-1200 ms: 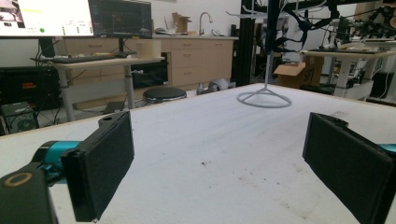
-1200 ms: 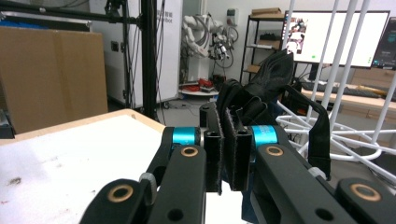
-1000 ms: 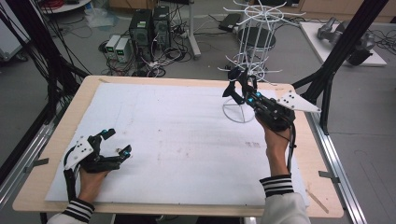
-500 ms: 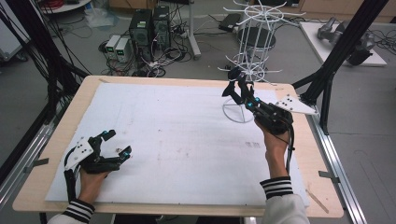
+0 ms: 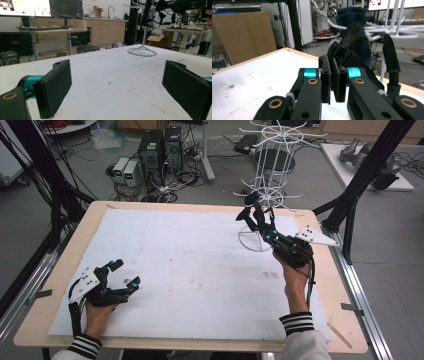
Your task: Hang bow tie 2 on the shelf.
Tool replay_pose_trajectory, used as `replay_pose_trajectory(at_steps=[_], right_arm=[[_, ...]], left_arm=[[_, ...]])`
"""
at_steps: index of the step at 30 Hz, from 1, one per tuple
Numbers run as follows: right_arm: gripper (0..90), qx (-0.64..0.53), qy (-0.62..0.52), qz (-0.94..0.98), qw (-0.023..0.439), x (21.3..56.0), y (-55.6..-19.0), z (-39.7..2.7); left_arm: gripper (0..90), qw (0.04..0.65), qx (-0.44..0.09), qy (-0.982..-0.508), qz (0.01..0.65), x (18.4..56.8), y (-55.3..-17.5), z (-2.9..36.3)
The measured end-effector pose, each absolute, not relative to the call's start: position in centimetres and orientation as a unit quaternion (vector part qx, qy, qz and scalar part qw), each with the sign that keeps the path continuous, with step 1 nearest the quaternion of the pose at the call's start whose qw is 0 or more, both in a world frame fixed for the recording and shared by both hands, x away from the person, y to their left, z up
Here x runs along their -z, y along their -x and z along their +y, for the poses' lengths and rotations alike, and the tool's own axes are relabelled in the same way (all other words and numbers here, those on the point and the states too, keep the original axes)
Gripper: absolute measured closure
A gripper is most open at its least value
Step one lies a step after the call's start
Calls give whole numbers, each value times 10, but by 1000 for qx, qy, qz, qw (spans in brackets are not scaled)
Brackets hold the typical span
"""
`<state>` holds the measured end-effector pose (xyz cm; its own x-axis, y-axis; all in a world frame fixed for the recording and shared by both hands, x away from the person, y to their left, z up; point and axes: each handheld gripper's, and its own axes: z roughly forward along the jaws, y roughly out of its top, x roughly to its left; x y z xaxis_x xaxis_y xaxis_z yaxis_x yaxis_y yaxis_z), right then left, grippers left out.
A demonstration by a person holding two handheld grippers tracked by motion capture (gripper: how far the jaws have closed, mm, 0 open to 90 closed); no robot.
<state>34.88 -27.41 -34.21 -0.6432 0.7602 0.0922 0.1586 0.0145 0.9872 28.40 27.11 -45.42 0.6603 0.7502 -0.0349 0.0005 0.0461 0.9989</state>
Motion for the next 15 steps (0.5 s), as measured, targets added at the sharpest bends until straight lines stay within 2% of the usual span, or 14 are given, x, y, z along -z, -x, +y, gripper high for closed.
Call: replay_pose_trajectory(at_steps=[7,15], right_arm=[[870,-611,-356,669,229,349,-351,-277],[861,-603,-361,673,233,350,-352,-278]], left_arm=[[94,659,-290,-627,297,455,-283,270],[94,658,-294,-627,295,455,-282,269]])
